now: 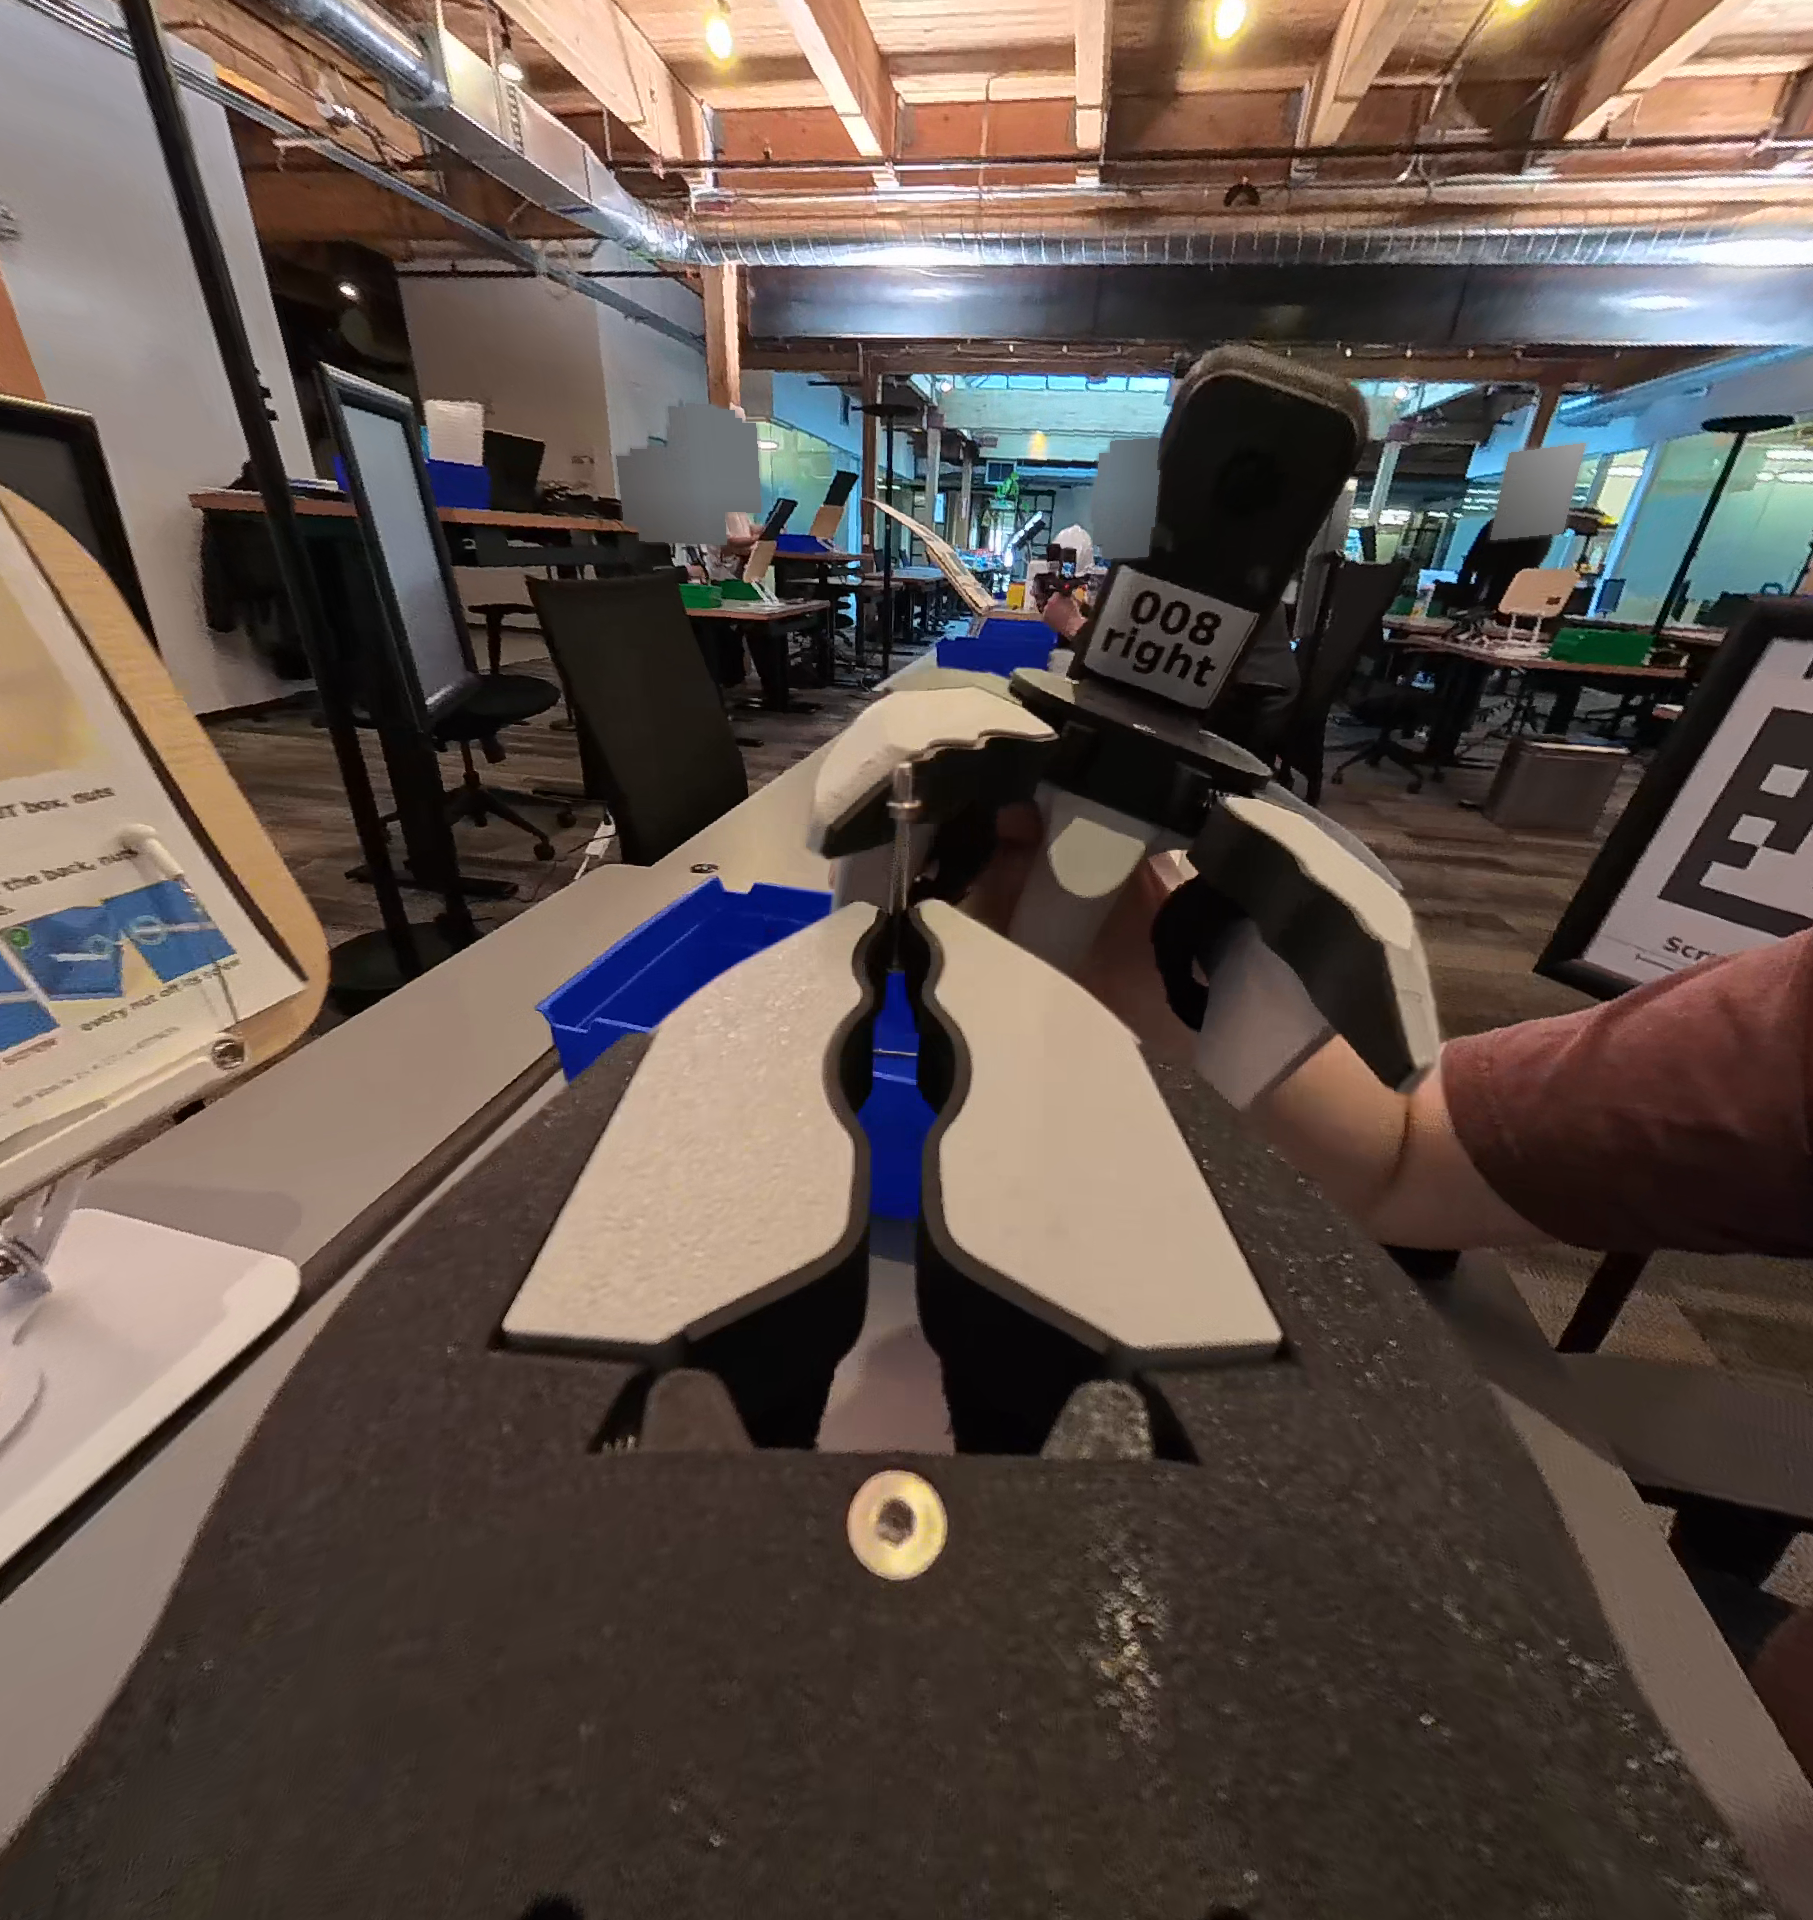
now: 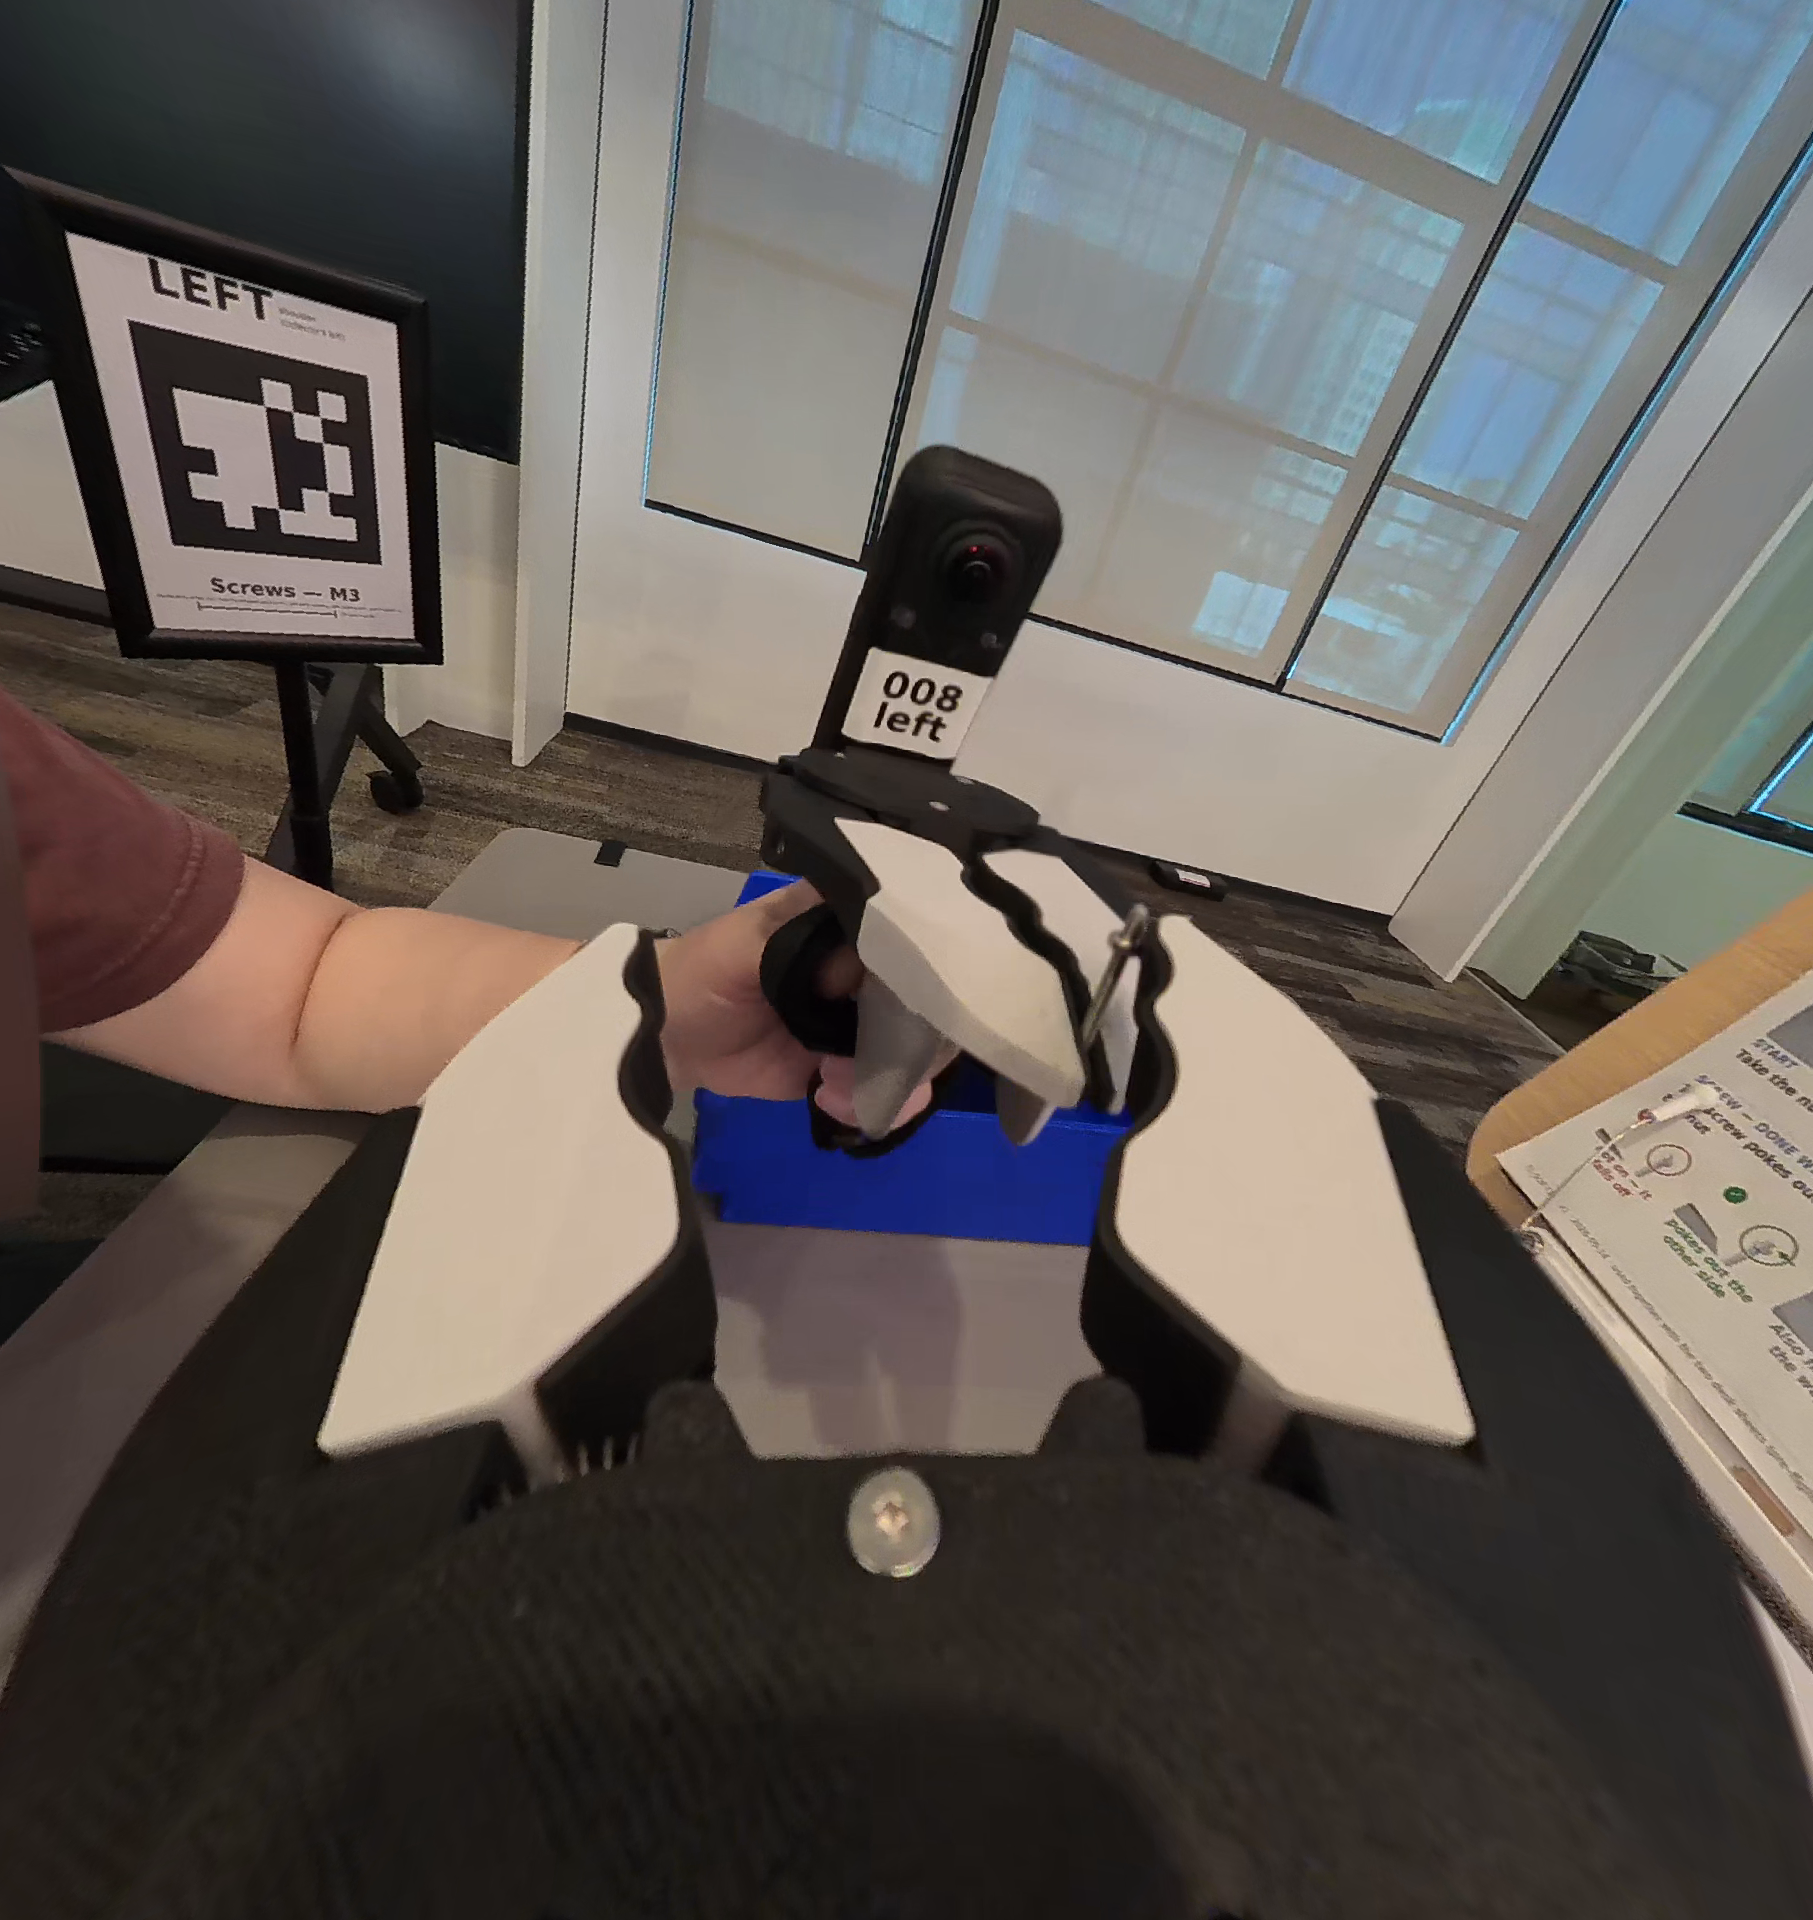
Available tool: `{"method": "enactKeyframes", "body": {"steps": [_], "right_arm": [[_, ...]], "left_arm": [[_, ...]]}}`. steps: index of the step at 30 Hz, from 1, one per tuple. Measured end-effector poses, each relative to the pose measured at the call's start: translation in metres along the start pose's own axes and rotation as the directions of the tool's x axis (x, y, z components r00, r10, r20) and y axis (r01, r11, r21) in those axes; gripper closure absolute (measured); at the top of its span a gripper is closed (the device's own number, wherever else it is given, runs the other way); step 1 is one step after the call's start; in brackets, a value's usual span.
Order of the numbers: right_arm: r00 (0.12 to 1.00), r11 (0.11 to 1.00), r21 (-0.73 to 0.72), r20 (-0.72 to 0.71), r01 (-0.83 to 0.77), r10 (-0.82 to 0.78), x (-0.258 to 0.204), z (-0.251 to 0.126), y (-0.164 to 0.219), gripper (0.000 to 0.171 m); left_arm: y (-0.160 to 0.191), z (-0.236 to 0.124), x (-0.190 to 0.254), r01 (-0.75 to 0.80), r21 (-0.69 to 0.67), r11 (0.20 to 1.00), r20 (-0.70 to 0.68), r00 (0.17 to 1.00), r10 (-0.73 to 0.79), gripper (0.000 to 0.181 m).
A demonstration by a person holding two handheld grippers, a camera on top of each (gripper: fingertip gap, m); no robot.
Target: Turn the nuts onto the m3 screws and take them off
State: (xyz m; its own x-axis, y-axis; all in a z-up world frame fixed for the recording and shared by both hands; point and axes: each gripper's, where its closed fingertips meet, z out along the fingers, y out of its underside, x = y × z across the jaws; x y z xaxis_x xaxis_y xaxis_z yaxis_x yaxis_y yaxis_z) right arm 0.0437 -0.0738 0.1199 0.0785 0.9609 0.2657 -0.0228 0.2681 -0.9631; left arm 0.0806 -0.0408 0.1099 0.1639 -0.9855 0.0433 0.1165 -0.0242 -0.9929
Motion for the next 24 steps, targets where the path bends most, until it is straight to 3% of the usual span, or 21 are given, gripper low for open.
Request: {"method": "enactKeyframes", "body": {"steps": [11,24], "right_arm": [[1.0,1.0,0.008,0.015,-0.021,0.021,-0.003,0.006,0.003,0.085],[0.999,0.999,0.034,-0.024,-0.021,0.022,0.006,-0.001,-0.002,0.088]], "left_arm": [[0.008,0.01,0.012,0.009,-0.034,0.999,-0.054,0.998,-0.011,0.179],[-0.006,-0.006,0.001,0.031,0.001,1.0,-0.031,0.999,-0.031,0.18]]}}
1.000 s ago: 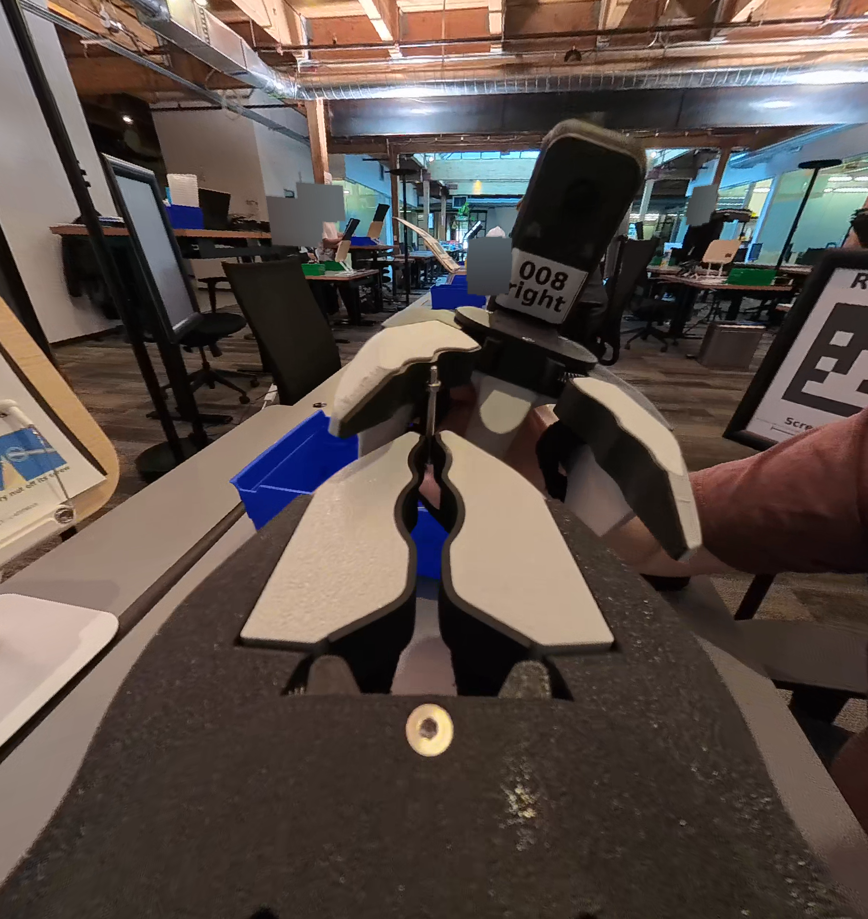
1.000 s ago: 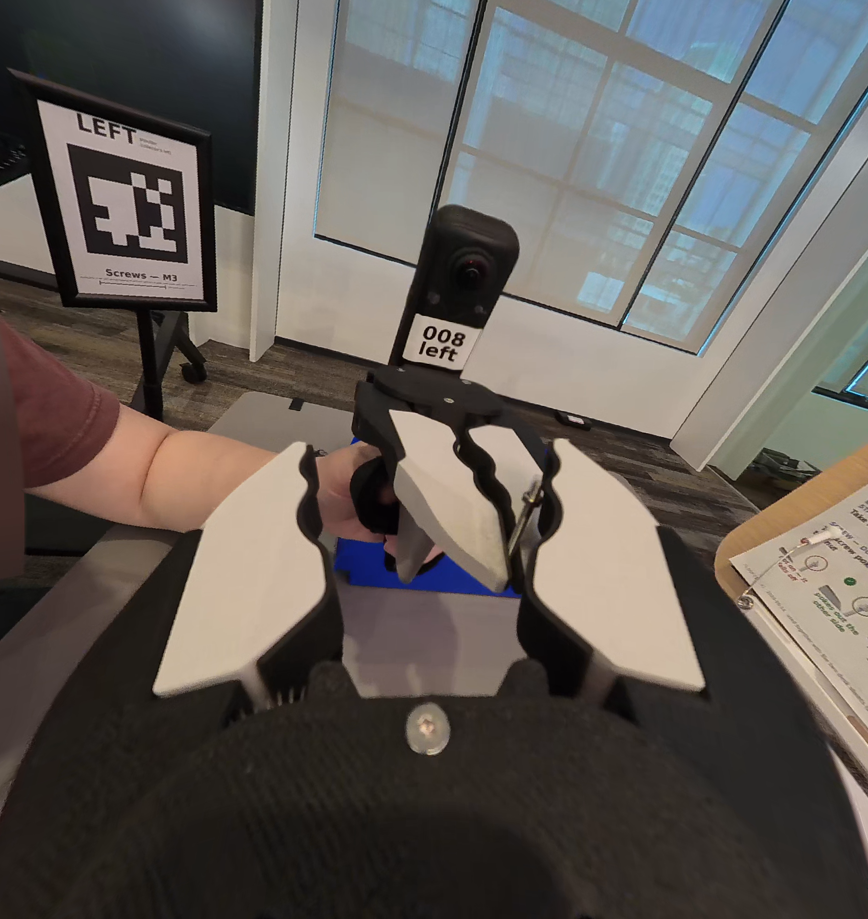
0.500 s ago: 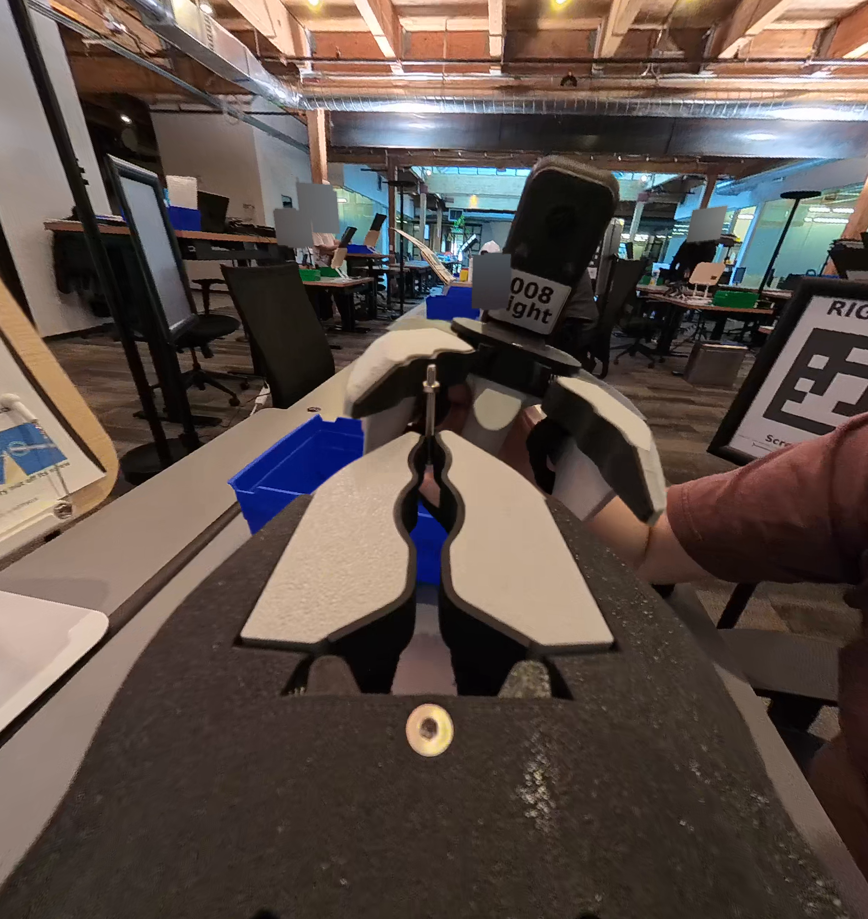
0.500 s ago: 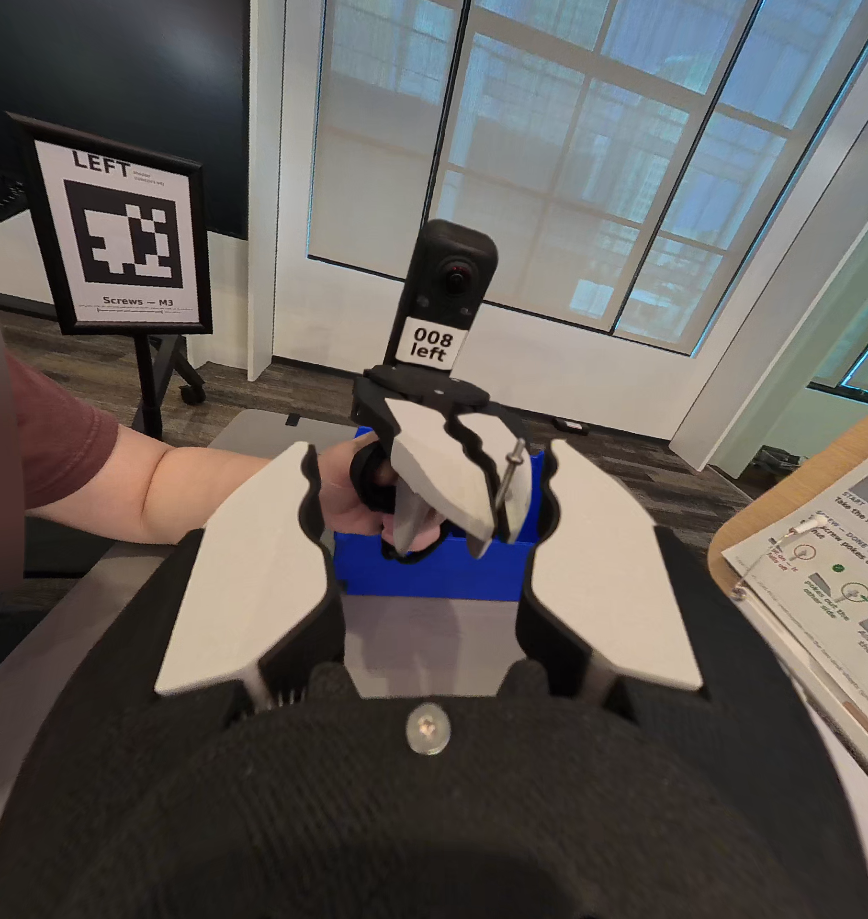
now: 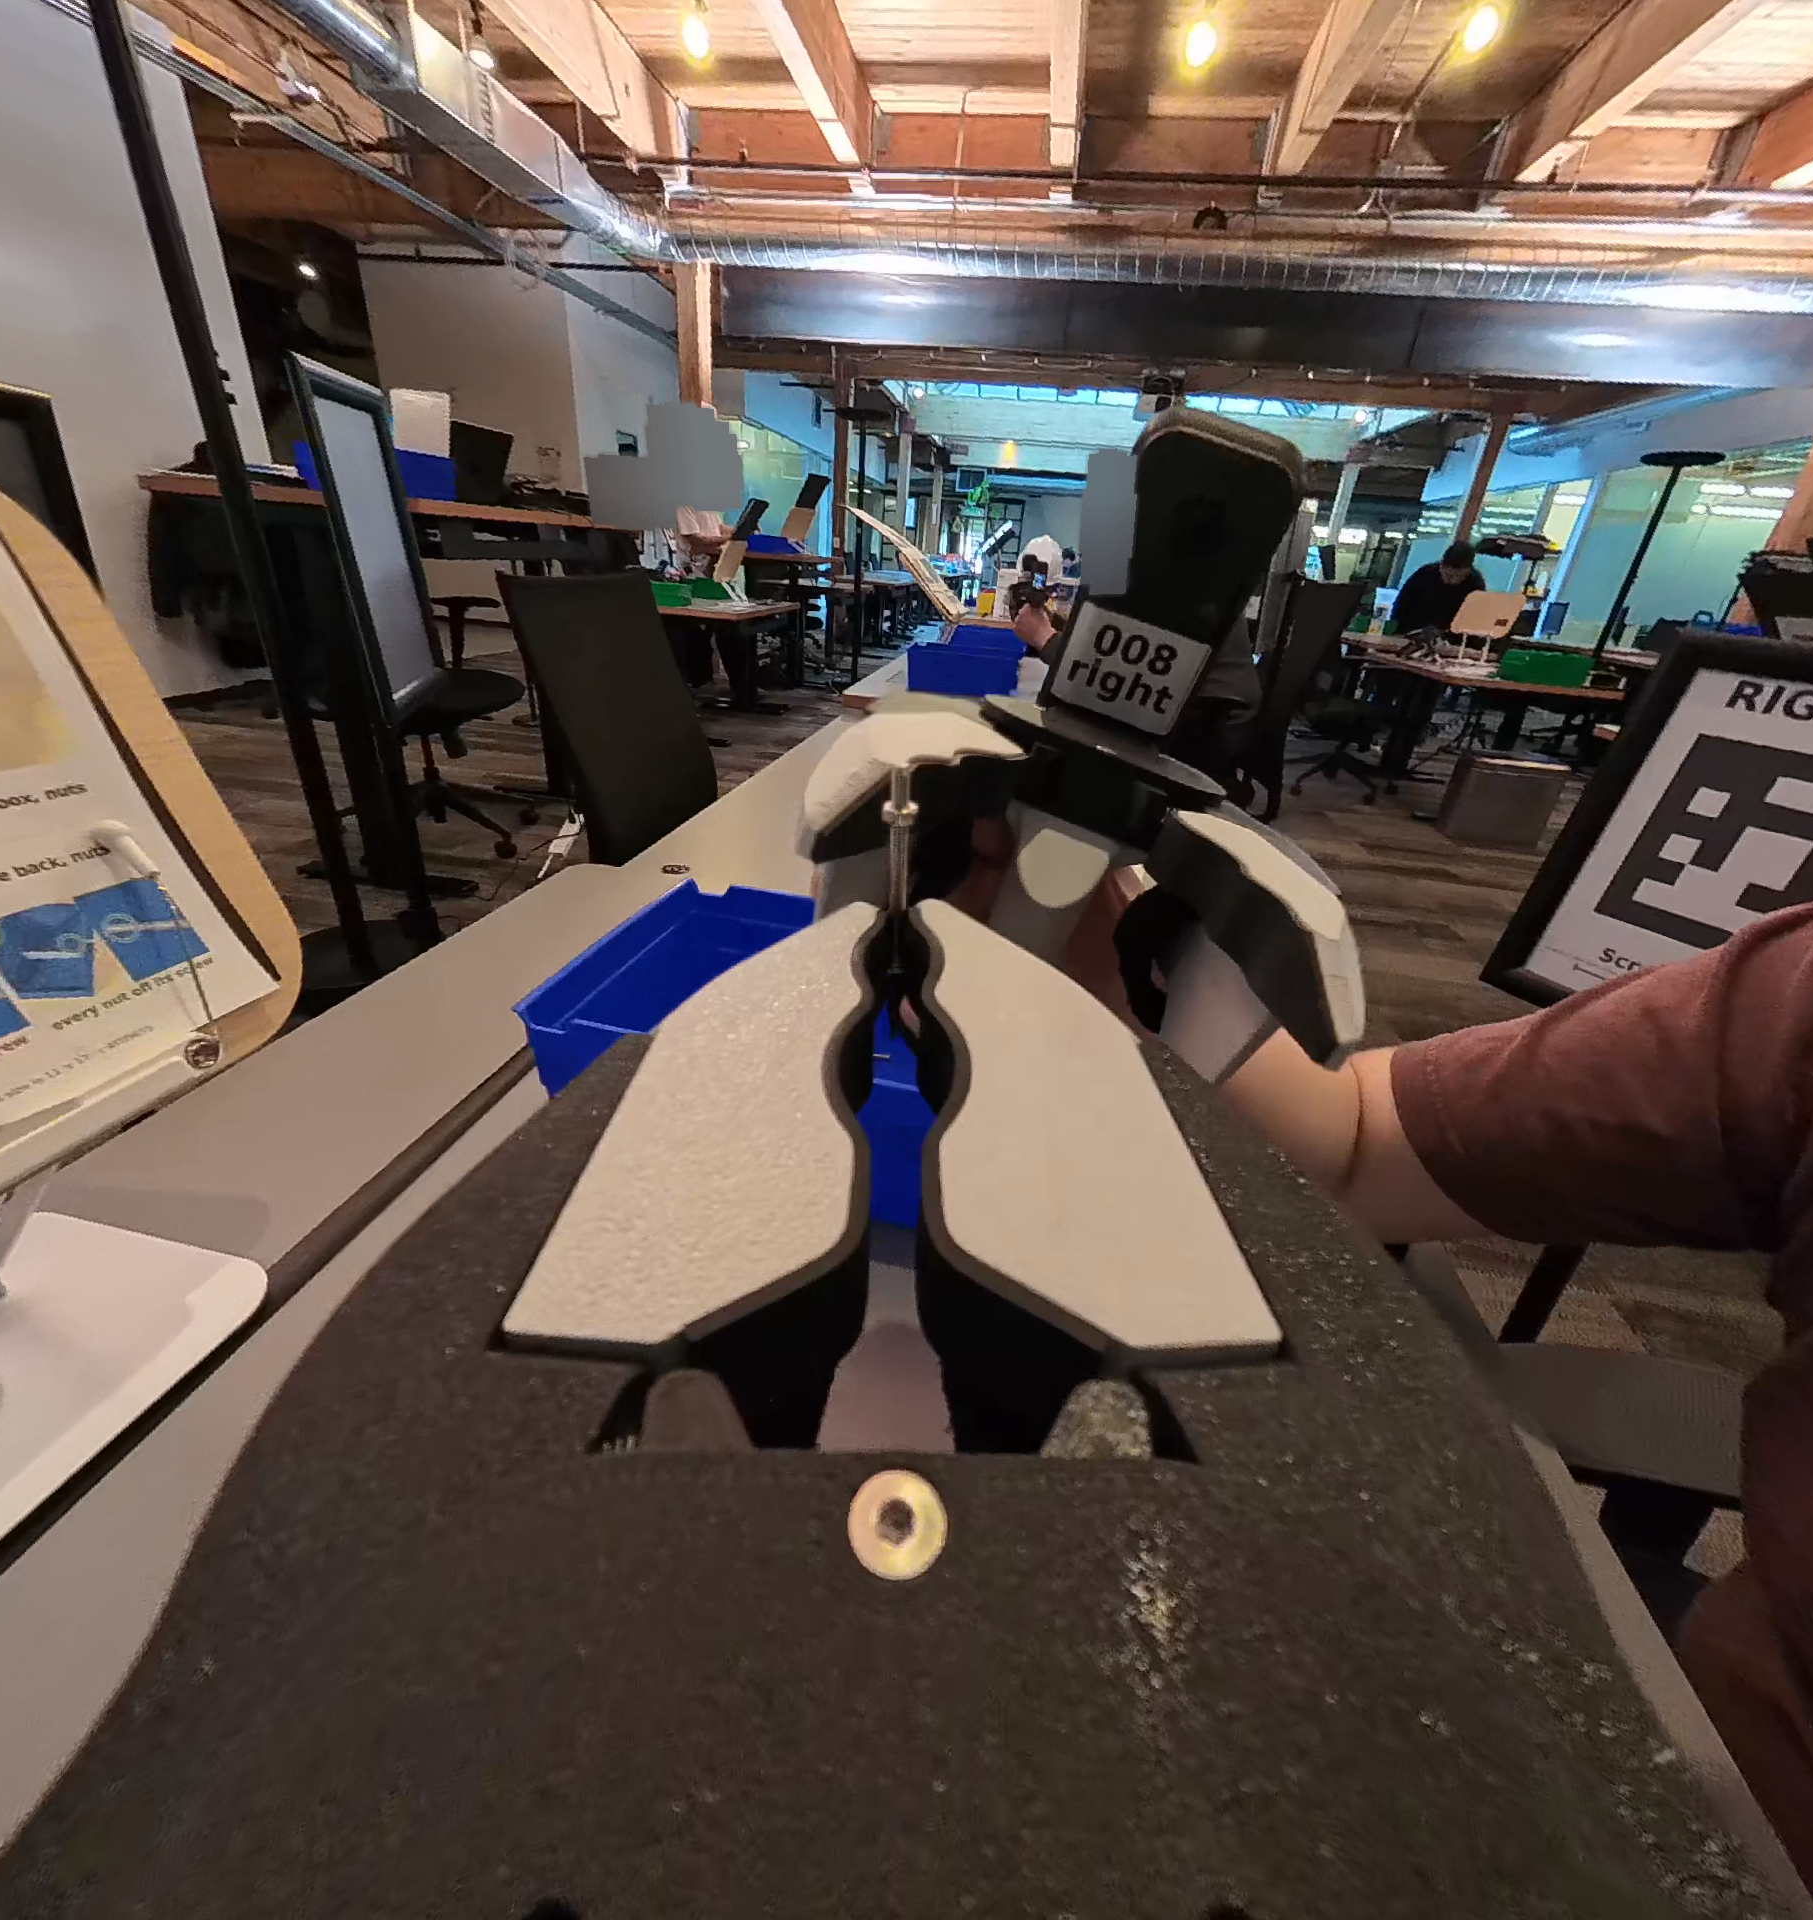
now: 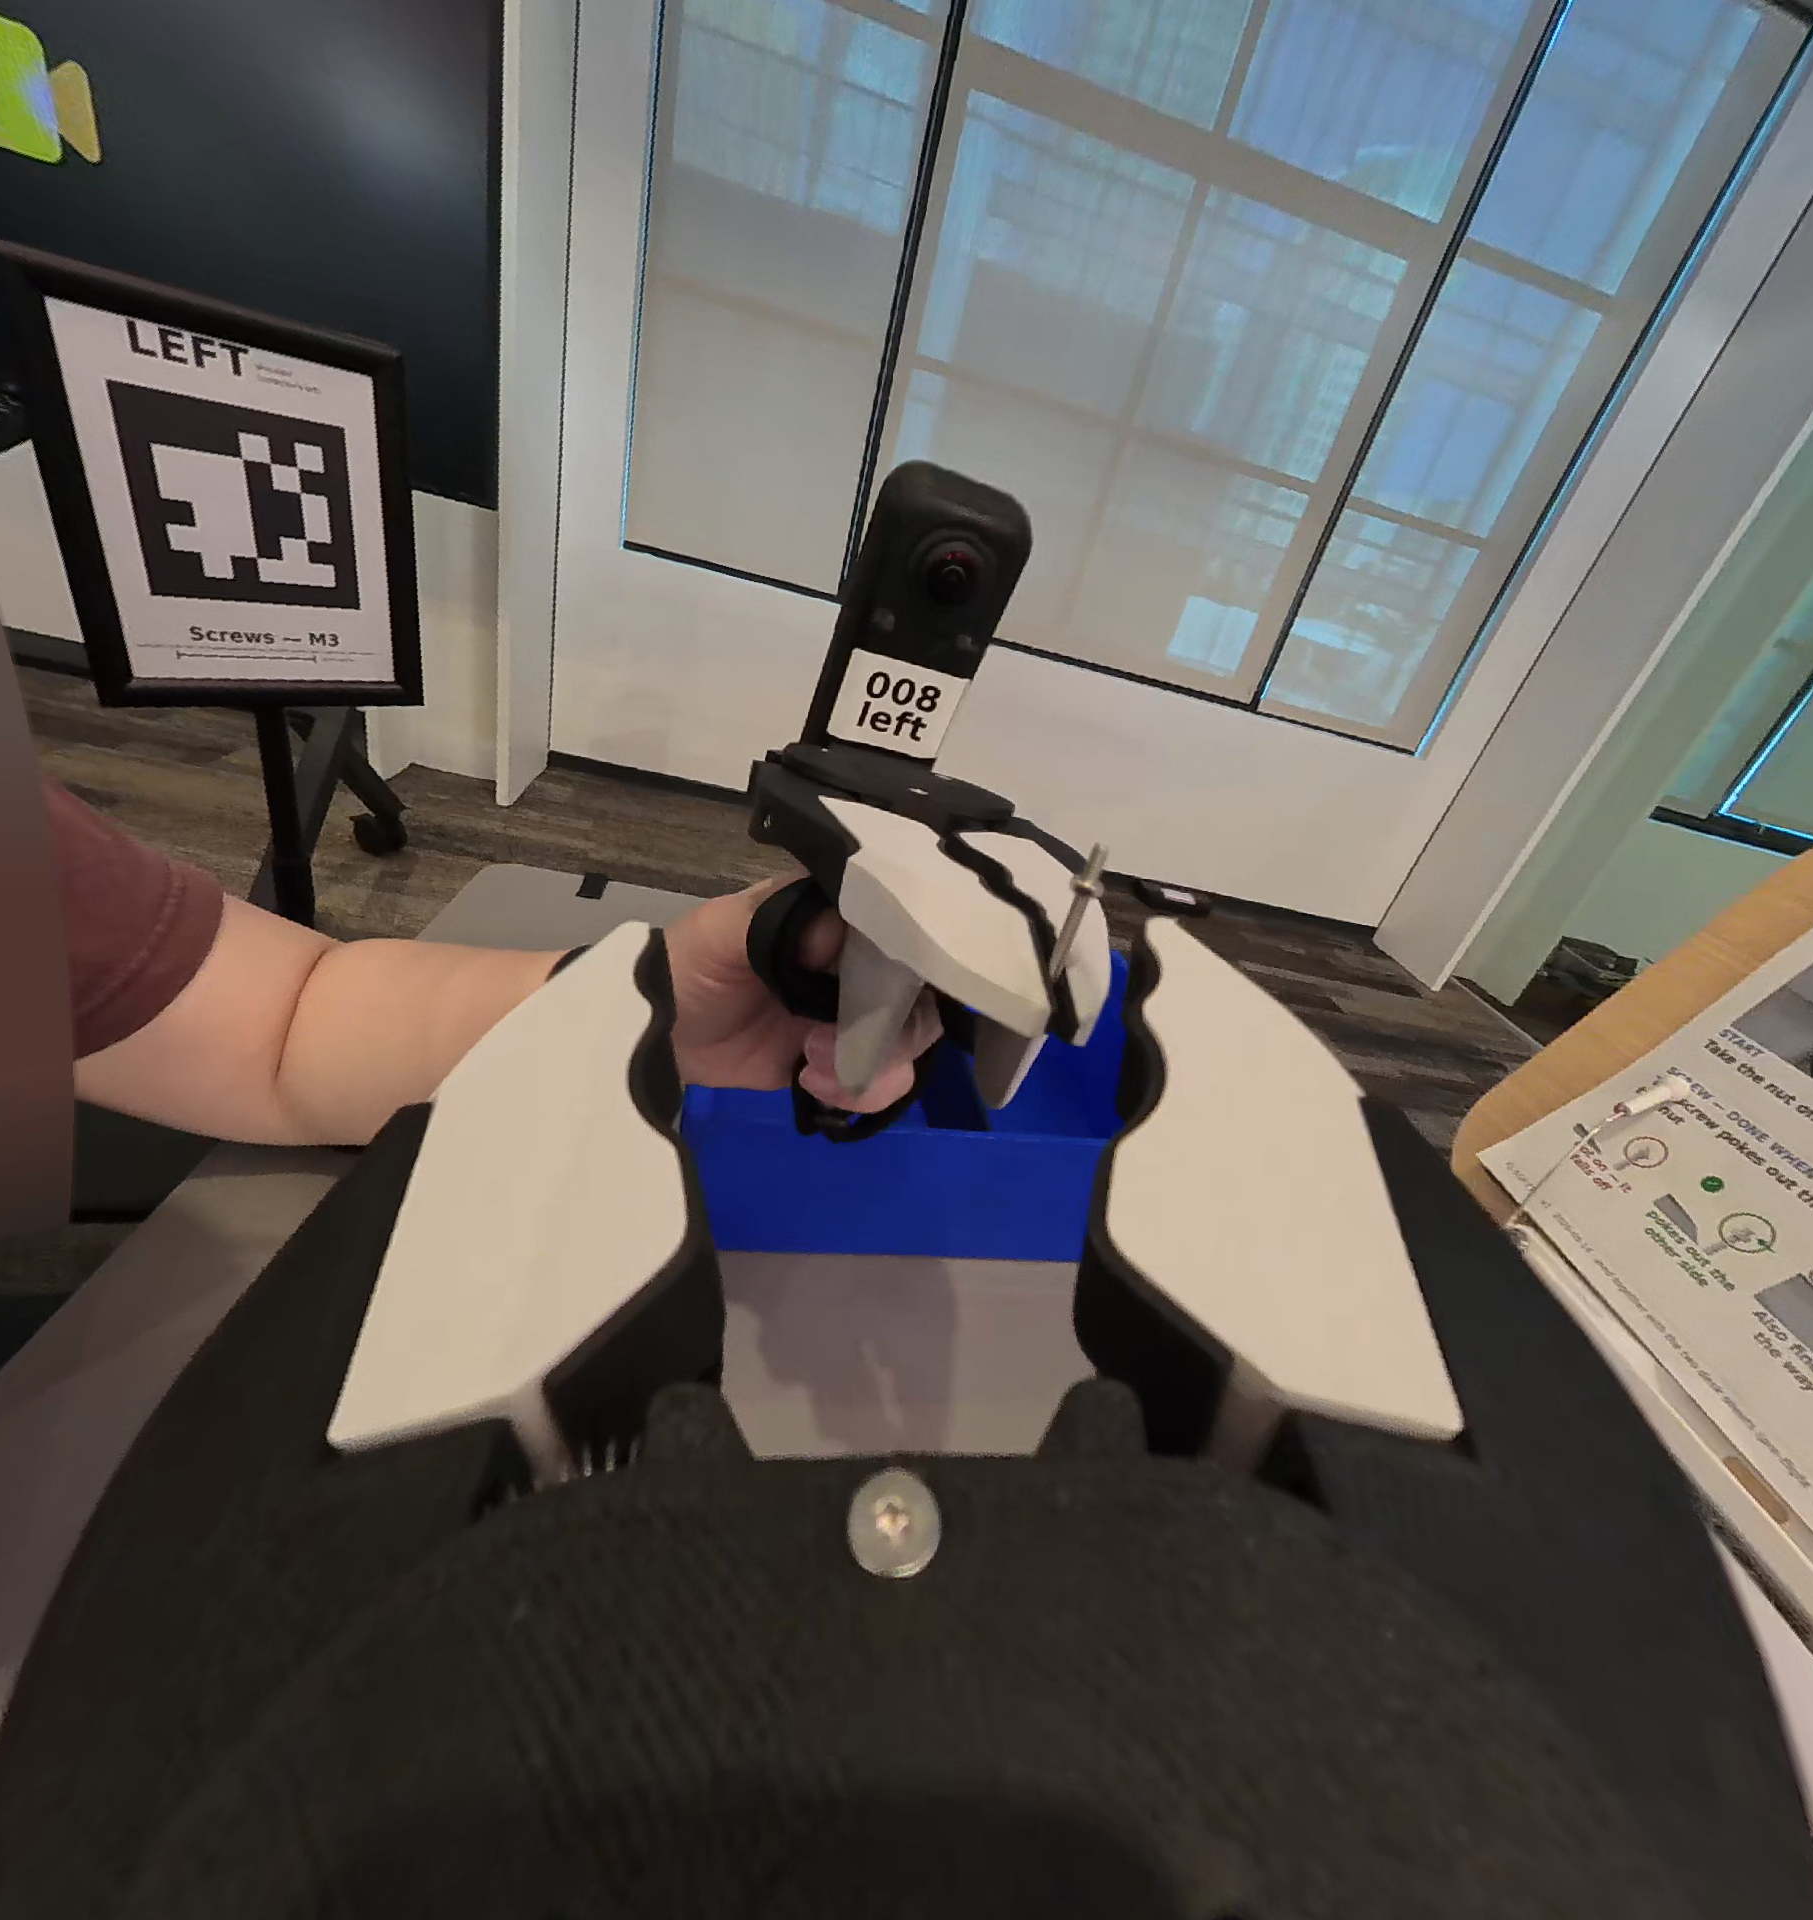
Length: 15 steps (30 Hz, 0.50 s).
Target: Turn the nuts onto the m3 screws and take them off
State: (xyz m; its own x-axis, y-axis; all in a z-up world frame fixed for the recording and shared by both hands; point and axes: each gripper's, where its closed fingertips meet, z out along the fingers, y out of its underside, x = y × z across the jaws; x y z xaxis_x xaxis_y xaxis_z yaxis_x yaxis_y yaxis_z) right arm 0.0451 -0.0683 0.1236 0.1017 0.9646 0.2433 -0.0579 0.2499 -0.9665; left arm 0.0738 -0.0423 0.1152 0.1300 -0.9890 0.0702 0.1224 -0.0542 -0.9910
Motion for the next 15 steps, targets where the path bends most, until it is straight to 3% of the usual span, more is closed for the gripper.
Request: {"method": "enactKeyframes", "body": {"steps": [4,9,11,15], "right_arm": [[1.0,1.0,-0.019,0.018,0.018,-0.017,-0.006,0.005,0.004,0.087],[1.0,1.0,-0.004,0.0,0.029,-0.029,-0.001,-0.002,-0.002,0.091],[0.999,1.0,0.019,-0.034,-0.007,0.008,0.007,-0.007,-0.007,0.101],[0.989,0.993,0.03,-0.091,-0.113,0.115,0.025,-0.014,-0.006,0.137]], "left_arm": [[0.009,0.007,0.002,-0.035,-0.047,0.998,0.013,0.999,0.035,0.179],[0.0,-0.002,-0.005,-0.002,-0.01,1.0,0.029,1.0,0.002,0.179],[-0.002,-0.003,-0.002,0.007,-0.005,1.0,0.01,1.0,-0.007,0.179],[0.003,0.002,0.002,-0.029,-0.041,0.999,0.012,0.999,0.029,0.179]]}}
